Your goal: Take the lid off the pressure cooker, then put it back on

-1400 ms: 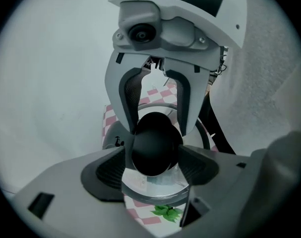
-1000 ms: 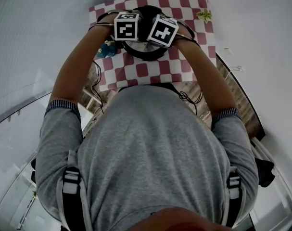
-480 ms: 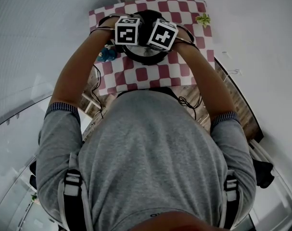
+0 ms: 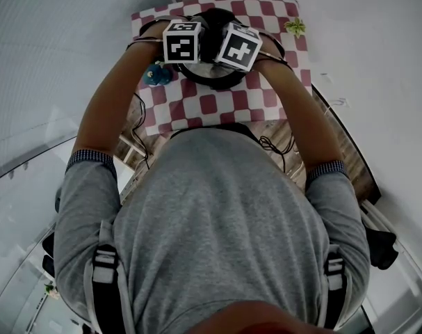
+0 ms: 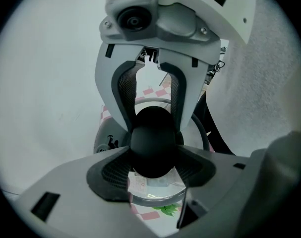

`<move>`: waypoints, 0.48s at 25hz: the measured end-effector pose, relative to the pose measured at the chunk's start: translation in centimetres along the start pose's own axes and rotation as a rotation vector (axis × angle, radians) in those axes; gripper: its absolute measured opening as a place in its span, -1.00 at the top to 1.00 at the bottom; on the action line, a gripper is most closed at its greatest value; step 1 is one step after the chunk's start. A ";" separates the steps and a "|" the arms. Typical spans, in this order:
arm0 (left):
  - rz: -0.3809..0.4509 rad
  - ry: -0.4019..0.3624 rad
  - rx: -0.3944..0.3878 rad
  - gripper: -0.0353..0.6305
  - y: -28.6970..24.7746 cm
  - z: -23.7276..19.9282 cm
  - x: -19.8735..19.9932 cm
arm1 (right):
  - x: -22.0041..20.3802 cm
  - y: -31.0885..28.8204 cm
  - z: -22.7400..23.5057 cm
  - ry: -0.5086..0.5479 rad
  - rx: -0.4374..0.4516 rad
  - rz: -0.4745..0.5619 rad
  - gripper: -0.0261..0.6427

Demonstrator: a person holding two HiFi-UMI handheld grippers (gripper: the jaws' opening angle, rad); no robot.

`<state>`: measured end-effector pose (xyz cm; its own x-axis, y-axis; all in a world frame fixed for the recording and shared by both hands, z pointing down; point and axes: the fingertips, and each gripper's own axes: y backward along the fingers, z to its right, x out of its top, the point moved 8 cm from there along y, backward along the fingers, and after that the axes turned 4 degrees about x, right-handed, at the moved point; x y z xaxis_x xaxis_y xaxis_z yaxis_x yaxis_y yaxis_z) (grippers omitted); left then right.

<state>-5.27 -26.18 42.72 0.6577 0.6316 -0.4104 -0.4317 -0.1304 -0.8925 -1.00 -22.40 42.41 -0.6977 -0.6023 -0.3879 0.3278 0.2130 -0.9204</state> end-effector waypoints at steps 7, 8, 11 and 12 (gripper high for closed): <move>0.025 -0.035 0.031 -0.01 2.0 0.8 -0.5 | 1.5 1.0 -1.2 0.003 -0.064 -0.014 0.07; 0.029 -0.041 0.034 -0.01 2.2 0.8 -0.5 | 1.7 1.1 -1.3 0.001 -0.071 -0.011 0.07; 0.048 -0.049 0.035 -0.01 2.6 1.1 -0.5 | 1.9 1.4 -1.8 -0.008 -0.085 -0.006 0.07; 0.054 -0.050 0.034 -0.01 2.6 1.2 -0.4 | 1.9 1.5 -2.0 -0.010 -0.087 -0.003 0.07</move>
<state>-7.46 -25.87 40.77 0.6014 0.6621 -0.4472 -0.4873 -0.1395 -0.8620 -3.05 -21.69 40.21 -0.6918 -0.6109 -0.3850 0.2686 0.2772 -0.9225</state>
